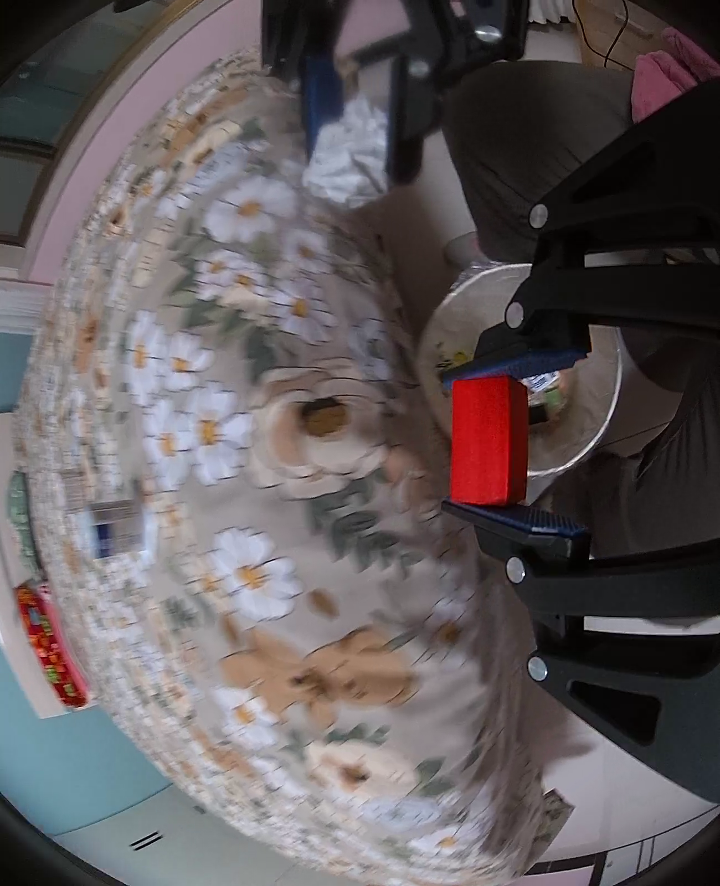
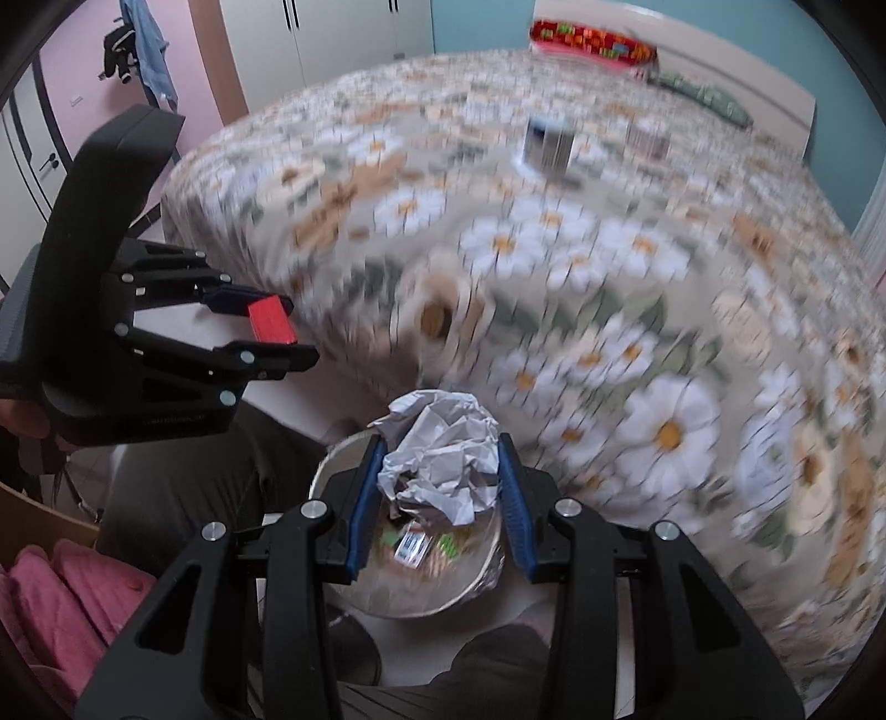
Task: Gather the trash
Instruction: 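Lift the foil and red block and carry them over the bucket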
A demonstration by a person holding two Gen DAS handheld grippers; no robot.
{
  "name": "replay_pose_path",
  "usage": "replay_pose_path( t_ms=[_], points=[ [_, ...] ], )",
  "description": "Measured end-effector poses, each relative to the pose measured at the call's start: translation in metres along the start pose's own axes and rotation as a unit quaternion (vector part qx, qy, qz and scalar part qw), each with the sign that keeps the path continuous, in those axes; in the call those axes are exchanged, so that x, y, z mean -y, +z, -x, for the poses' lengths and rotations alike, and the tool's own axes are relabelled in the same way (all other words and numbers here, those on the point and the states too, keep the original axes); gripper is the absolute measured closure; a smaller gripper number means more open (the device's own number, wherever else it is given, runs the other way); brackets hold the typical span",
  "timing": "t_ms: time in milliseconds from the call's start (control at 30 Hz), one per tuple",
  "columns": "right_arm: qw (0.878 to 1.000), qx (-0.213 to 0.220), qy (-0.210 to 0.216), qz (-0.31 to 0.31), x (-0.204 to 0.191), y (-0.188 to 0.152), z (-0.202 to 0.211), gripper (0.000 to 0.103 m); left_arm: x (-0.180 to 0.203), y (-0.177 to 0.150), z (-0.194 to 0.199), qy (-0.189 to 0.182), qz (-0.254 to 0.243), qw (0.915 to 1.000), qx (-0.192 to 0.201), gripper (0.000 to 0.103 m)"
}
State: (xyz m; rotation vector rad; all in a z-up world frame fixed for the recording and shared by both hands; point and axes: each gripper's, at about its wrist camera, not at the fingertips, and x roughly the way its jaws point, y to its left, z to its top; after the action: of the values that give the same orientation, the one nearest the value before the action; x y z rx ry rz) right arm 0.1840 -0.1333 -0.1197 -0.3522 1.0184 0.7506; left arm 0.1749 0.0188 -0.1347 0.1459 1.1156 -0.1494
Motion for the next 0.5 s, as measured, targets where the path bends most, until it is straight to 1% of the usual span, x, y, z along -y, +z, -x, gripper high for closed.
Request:
replay_pose_path(
  t_ms=[233, 500],
  points=[
    [0.998, -0.059, 0.019, -0.023, 0.002, -0.035, -0.066, 0.062, 0.002, -0.024, -0.058, -0.016, 0.018, 0.9982, -0.055, 0.061],
    [0.991, -0.115, 0.039, -0.046, 0.002, -0.068, -0.127, 0.062, 0.006, -0.048, -0.114, -0.030, 0.035, 0.9929, -0.110, 0.061]
  ],
)
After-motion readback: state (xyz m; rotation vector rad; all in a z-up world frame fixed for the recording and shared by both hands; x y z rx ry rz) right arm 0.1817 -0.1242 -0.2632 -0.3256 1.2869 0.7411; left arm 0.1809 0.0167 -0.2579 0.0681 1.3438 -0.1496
